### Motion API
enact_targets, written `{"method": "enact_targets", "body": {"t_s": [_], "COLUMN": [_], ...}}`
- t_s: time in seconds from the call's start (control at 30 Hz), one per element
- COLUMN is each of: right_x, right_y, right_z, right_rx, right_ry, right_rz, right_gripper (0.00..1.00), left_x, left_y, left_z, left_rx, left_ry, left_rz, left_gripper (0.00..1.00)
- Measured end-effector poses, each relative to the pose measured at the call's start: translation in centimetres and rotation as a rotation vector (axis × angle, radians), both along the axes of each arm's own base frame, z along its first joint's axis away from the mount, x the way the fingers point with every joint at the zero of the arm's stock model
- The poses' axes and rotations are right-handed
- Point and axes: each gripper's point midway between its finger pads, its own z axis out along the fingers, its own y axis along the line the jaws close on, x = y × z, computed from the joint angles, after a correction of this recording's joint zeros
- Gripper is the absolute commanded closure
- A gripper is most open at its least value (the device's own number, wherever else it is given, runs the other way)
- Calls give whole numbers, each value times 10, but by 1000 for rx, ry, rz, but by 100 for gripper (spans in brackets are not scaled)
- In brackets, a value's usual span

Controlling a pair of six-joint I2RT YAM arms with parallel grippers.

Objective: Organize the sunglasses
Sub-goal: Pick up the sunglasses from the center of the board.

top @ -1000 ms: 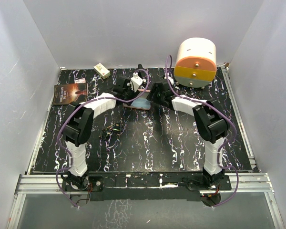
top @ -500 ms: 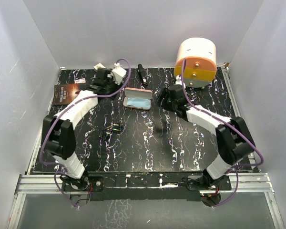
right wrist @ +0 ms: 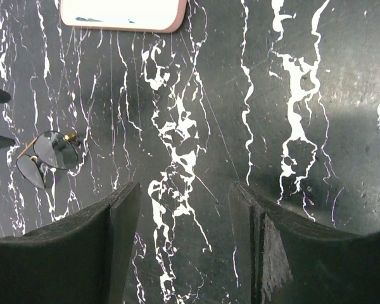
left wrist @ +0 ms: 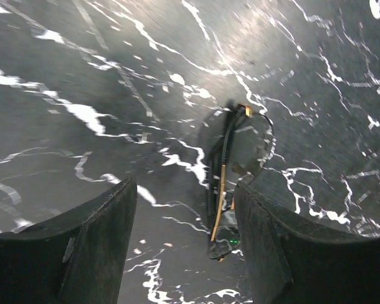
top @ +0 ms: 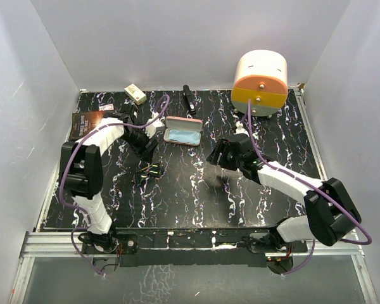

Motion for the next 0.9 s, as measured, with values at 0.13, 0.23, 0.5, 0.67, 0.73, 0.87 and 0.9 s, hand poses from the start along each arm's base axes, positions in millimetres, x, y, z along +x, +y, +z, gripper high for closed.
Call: {"method": "enact_targets", "body": {"t_s": [0.13,0.23,0.5,0.67,0.73,0.87,0.9], "right_x": [-7,-8,-9,-10,-10,-10,-10], "right_y": [0,2,4,5,5,5,5], "right_z": [-6,-6,-6,-6,-6,-6,-6], "right_rx": [3,6,15,18,18,18,18], "right_ry": [22,22,27,29,29,29,29], "right_rz": [9,14,27,31,31,31,31], "right_gripper": [37,37,37,37,37,37,37], "left_x": [-22,-24,-37,-50,-53,-49,-47], "left_y": [-1,-3,1,7,8,8,7], "left_z": [-14,-9,-13,-28,-32,-32,-32], "left_rx": [-20,-36,-26,2,6,4,3], "left_ry": [114,106,113,146,151,136,130], "left_rz": [-45,-64,-85,-85,-85,-84,-81], "left_gripper": [36,35,35,35,35,35,35]}}
